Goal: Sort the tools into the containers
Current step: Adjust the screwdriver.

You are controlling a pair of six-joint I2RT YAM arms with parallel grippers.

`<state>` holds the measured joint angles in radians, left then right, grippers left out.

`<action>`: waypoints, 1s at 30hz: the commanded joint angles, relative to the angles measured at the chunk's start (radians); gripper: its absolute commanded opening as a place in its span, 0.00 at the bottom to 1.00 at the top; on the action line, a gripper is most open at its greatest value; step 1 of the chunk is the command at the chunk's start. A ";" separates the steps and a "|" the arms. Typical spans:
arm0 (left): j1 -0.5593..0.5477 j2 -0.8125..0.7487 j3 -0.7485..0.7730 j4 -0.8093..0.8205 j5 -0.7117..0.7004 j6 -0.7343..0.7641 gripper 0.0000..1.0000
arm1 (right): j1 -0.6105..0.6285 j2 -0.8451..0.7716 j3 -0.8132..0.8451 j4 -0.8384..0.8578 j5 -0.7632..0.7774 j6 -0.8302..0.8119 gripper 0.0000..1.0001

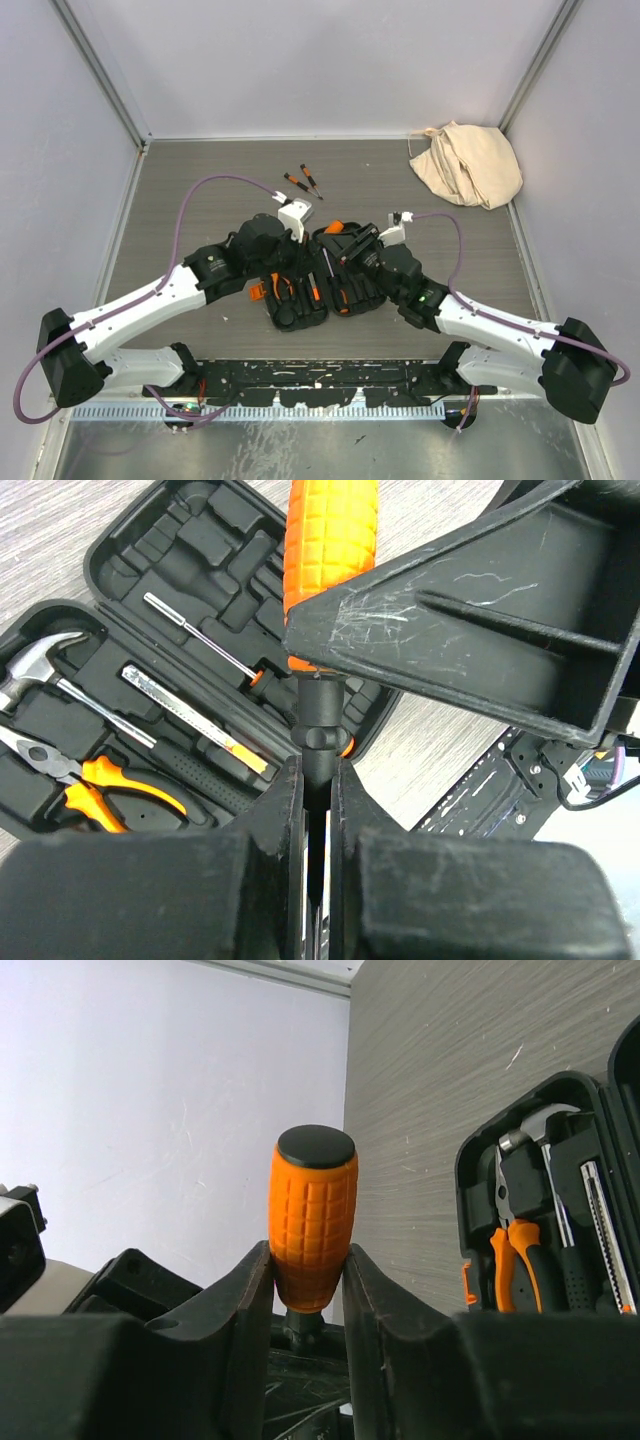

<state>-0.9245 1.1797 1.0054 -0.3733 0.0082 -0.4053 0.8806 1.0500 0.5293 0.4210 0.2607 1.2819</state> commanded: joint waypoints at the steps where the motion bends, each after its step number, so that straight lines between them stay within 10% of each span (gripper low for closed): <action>1: -0.001 -0.014 0.016 0.089 0.027 -0.007 0.00 | 0.001 -0.013 0.042 0.069 0.006 0.010 0.24; 5: 0.000 -0.025 0.003 0.091 0.039 -0.006 0.01 | 0.001 -0.031 0.056 0.002 0.046 -0.094 0.04; 9: 0.000 -0.055 -0.008 0.078 0.023 -0.018 0.48 | 0.001 -0.058 0.095 -0.142 0.125 -0.229 0.00; 12: 0.001 -0.085 -0.020 0.068 0.000 -0.023 0.61 | 0.001 -0.068 0.142 -0.302 0.186 -0.327 0.00; 30: 0.088 -0.013 -0.019 -0.299 -0.402 -0.213 0.52 | -0.154 0.047 0.377 -0.770 0.054 -0.821 0.00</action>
<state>-0.8471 1.1347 0.9783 -0.5415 -0.2398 -0.5365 0.7849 1.0931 0.8421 -0.2943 0.3885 0.5350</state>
